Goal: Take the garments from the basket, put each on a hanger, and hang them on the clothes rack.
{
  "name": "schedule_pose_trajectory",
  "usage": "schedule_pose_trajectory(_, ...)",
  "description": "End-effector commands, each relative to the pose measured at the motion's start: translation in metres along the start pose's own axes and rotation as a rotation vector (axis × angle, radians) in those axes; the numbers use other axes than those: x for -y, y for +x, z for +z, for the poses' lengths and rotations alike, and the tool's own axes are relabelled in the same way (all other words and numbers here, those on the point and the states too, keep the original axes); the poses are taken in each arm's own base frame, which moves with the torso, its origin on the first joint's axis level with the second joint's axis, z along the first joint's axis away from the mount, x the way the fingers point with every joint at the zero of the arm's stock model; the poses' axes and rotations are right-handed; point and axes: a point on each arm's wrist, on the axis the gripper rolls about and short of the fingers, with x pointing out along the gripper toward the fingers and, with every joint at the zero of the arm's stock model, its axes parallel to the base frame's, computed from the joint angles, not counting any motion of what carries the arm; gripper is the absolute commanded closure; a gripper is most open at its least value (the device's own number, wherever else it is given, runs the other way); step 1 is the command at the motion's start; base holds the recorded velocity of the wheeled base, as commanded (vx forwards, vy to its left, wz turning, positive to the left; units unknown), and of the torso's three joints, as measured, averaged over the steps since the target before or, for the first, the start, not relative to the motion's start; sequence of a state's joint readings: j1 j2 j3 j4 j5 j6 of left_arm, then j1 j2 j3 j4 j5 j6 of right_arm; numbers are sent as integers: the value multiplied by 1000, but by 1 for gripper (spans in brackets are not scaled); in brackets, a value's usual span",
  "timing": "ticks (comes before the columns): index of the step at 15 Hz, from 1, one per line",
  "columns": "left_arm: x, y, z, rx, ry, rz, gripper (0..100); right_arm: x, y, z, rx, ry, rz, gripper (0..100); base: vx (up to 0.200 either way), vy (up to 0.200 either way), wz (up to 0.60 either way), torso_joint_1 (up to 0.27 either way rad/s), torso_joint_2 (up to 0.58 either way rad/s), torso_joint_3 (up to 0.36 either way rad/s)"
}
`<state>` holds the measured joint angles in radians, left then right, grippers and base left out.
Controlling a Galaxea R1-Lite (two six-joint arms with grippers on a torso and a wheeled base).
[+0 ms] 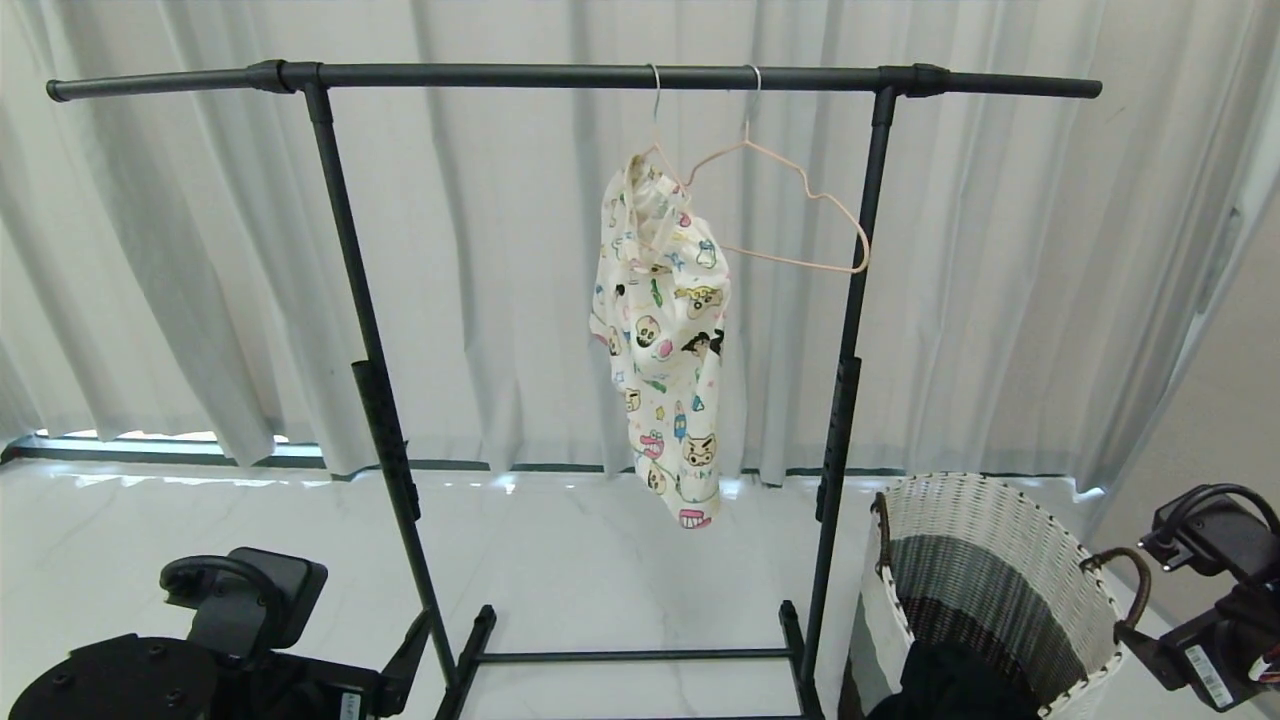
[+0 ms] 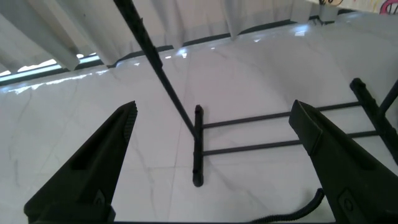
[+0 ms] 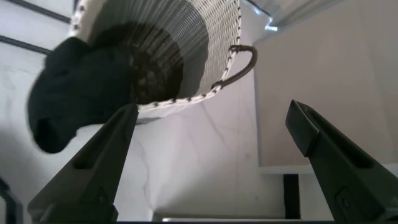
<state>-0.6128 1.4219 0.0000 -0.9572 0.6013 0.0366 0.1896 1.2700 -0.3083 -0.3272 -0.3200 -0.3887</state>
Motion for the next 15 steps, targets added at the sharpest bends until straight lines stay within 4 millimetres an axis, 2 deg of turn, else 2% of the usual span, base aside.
schedule_pose_trajectory(1,0,0,0,-1,2,-1,0,-2,13,-2,-65,-34,12,0,0,0,0,0,0,0)
schedule_pose_trajectory(6,3,4,-6,-49,34,-2,0,-18,46,-12,-211,-122,123,0,0,0,0,0,0,0)
schedule_pose_trajectory(9,3,4,-6,-53,35,22,0,-31,76,-21,-315,-231,225,0,0,0,0,0,0,0)
schedule_pose_trajectory(15,9,7,-10,-80,56,7,0,-43,133,-38,-298,-381,288,0,0,0,0,0,0,0)
